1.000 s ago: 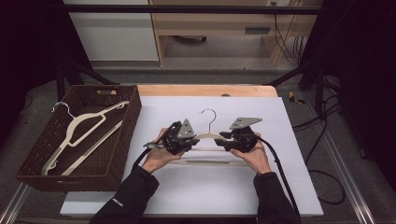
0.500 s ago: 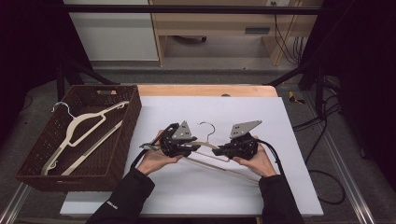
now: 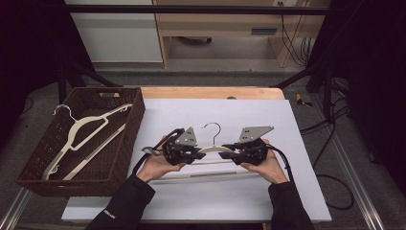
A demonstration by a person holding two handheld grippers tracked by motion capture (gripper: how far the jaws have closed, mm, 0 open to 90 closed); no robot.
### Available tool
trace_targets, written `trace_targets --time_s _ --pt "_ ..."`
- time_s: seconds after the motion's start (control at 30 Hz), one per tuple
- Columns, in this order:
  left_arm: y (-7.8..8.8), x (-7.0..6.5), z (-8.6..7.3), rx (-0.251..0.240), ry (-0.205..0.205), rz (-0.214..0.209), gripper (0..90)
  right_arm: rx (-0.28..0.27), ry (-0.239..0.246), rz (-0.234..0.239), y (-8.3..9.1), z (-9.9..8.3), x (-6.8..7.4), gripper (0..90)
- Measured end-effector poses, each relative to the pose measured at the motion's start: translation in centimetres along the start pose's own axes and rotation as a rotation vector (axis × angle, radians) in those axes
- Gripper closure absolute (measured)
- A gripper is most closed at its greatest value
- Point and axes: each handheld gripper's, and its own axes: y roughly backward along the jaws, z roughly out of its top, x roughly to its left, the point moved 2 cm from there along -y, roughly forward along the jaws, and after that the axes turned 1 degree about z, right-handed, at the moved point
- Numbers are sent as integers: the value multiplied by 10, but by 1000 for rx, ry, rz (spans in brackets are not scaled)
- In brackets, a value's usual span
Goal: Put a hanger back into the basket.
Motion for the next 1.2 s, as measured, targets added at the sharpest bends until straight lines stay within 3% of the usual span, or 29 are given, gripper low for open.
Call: trace_targets --time_s 0.07,0.13,0.2,0.23,0.33,0.53,0.77,0.9,1.2 --pt "2 -5 2 2 -9 -4 857 -25 -14 -28 2 1 1 551" --pt "4 -9 5 -6 2 27 864 -51 -2 -79 4 3 1 472" --pt "9 -12 6 -28 27 13 865 -81 -16 -103 8 4 2 394" --pt "10 -14 6 -50 62 6 864 -105 -25 -132 12 5 3 350" --pt "20 -15 8 -57 81 52 865 -156 -55 -177 24 4 5 285" --pt "44 -14 14 -124 165 141 864 -208 -161 -289 52 -11 5 153" --pt "83 -2 15 -169 206 221 864 -207 -231 -354 64 -34 2 118" --pt "106 4 11 -203 240 231 864 -188 -265 -377 66 -45 1 98" --pt "162 19 6 -250 254 287 864 -183 -310 -420 77 -62 -2 80"
